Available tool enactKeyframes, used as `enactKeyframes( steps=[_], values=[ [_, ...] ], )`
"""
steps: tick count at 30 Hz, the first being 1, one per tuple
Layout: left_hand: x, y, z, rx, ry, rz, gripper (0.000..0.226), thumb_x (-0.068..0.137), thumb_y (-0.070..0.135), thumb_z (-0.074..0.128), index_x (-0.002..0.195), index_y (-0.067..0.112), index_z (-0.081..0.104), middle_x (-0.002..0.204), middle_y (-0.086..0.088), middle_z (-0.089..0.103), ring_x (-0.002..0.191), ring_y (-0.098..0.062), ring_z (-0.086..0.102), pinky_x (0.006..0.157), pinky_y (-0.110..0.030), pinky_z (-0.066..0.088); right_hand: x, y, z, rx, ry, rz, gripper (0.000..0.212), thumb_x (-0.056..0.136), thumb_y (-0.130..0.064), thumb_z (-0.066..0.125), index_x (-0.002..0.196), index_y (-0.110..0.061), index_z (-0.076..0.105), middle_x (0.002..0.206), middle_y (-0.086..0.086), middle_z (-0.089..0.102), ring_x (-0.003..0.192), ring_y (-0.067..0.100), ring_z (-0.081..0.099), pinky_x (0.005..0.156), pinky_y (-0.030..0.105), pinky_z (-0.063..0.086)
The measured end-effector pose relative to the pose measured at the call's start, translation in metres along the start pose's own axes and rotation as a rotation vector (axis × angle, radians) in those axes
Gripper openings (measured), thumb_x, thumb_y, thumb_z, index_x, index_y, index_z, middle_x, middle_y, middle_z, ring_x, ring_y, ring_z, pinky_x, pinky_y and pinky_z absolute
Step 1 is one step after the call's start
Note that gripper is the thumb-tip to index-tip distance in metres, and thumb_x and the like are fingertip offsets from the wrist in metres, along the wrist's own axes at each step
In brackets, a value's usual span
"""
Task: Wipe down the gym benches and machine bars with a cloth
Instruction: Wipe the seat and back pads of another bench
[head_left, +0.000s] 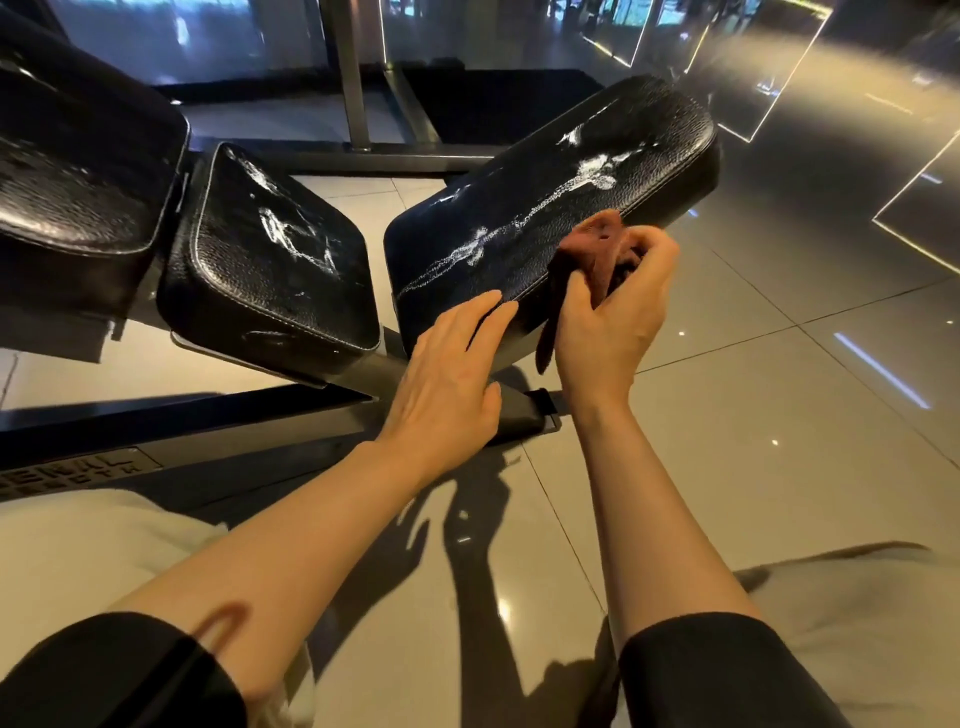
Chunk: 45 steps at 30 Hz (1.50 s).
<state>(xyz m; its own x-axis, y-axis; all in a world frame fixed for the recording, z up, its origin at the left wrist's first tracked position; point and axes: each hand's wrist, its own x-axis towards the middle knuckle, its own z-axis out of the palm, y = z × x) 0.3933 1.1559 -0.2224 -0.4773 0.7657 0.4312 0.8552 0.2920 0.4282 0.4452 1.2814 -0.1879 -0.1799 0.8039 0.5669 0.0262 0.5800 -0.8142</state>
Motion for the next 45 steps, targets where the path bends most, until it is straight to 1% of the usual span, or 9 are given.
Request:
enactKeyframes(
  steps=[6, 11, 13, 15, 19, 27, 34, 40, 45],
  values=[
    [-0.021, -0.03, -0.017, 0.023, -0.019, -0.078, 0.074, 0.081, 0.001, 0.064, 0.147, 0.008, 0.031, 0.15, -0.007, 0.035, 0.138, -0.019, 0.029, 0.114, -0.033, 0.028, -0.05, 0.007, 0.014, -0.091, -0.141, -0.056, 0.033, 0.062, 0.006, 0.05, 0.091, -0.01, 0.054, 0.096, -0.001, 0.046, 0.085, 0.019, 0.046, 0.067, 0.014, 0.036],
    [-0.033, -0.038, -0.022, 0.038, -0.09, -0.097, 0.074, 0.083, 0.004, 0.064, 0.149, 0.01, 0.03, 0.152, -0.005, 0.032, 0.141, -0.017, 0.025, 0.114, -0.031, 0.026, -0.079, 0.018, 0.005, -0.148, -0.542, 0.018, 0.029, 0.062, 0.012, 0.05, 0.085, -0.006, 0.051, 0.092, 0.003, 0.048, 0.081, 0.021, 0.046, 0.064, 0.032, 0.035],
    [-0.037, -0.035, -0.022, 0.034, -0.123, -0.125, 0.076, 0.085, 0.006, 0.064, 0.151, 0.012, 0.026, 0.155, -0.003, 0.027, 0.143, -0.015, 0.021, 0.116, -0.032, 0.025, -0.084, 0.015, -0.003, -0.203, -0.633, 0.03, 0.03, 0.063, 0.015, 0.049, 0.084, -0.005, 0.053, 0.088, 0.001, 0.052, 0.085, 0.017, 0.052, 0.067, 0.03, 0.037],
    [-0.038, -0.033, -0.022, 0.026, -0.132, -0.137, 0.076, 0.087, 0.008, 0.063, 0.152, 0.013, 0.024, 0.157, -0.002, 0.024, 0.144, -0.014, 0.019, 0.118, -0.032, 0.022, -0.084, 0.006, -0.009, -0.111, -0.521, 0.053, 0.031, 0.06, 0.018, 0.044, 0.083, -0.002, 0.052, 0.081, -0.004, 0.056, 0.085, 0.001, 0.057, 0.067, 0.017, 0.037],
    [-0.04, -0.033, -0.025, 0.035, -0.126, -0.136, 0.073, 0.089, 0.008, 0.061, 0.152, 0.013, 0.024, 0.158, 0.0, 0.022, 0.145, -0.015, 0.018, 0.117, -0.03, 0.021, -0.065, -0.003, -0.004, -0.161, -0.094, 0.091, 0.043, 0.068, 0.012, 0.052, 0.106, -0.009, 0.055, 0.101, 0.003, 0.052, 0.088, 0.019, 0.051, 0.071, 0.01, 0.04],
    [-0.042, -0.04, -0.028, 0.041, -0.169, -0.169, 0.077, 0.09, 0.006, 0.06, 0.153, 0.018, 0.018, 0.159, 0.001, 0.019, 0.145, -0.013, 0.016, 0.114, -0.025, 0.018, -0.097, 0.011, 0.02, -0.293, -0.324, -0.003, 0.032, 0.077, 0.009, 0.067, 0.104, -0.009, 0.063, 0.1, 0.008, 0.056, 0.086, 0.024, 0.055, 0.068, 0.031, 0.045],
    [-0.041, -0.036, -0.022, 0.053, -0.098, -0.173, 0.07, 0.09, 0.005, 0.058, 0.151, 0.015, 0.026, 0.156, -0.001, 0.027, 0.143, -0.015, 0.023, 0.112, -0.023, 0.019, -0.111, 0.013, 0.008, -0.233, -0.596, -0.025, 0.027, 0.078, 0.0, 0.067, 0.099, -0.016, 0.061, 0.095, 0.0, 0.055, 0.085, 0.015, 0.053, 0.071, 0.024, 0.041],
    [-0.027, -0.031, -0.017, 0.053, 0.061, -0.034, 0.058, 0.083, -0.009, 0.056, 0.139, 0.003, 0.047, 0.141, -0.012, 0.048, 0.13, -0.024, 0.044, 0.108, -0.029, 0.034, -0.07, -0.004, -0.003, -0.052, -0.236, 0.344, 0.017, 0.088, -0.014, 0.064, 0.088, -0.016, 0.047, 0.073, -0.011, 0.051, 0.064, -0.005, 0.049, 0.057, 0.015, 0.032],
    [-0.006, -0.016, -0.011, -0.001, 0.107, 0.039, 0.058, 0.082, -0.01, 0.056, 0.138, 0.003, 0.048, 0.14, -0.011, 0.049, 0.13, -0.018, 0.041, 0.11, -0.016, 0.023, -0.035, -0.013, -0.018, 0.042, -0.038, 0.324, 0.017, 0.09, -0.012, 0.061, 0.102, -0.022, 0.054, 0.089, -0.005, 0.062, 0.081, 0.004, 0.059, 0.068, 0.008, 0.045]
  ],
)
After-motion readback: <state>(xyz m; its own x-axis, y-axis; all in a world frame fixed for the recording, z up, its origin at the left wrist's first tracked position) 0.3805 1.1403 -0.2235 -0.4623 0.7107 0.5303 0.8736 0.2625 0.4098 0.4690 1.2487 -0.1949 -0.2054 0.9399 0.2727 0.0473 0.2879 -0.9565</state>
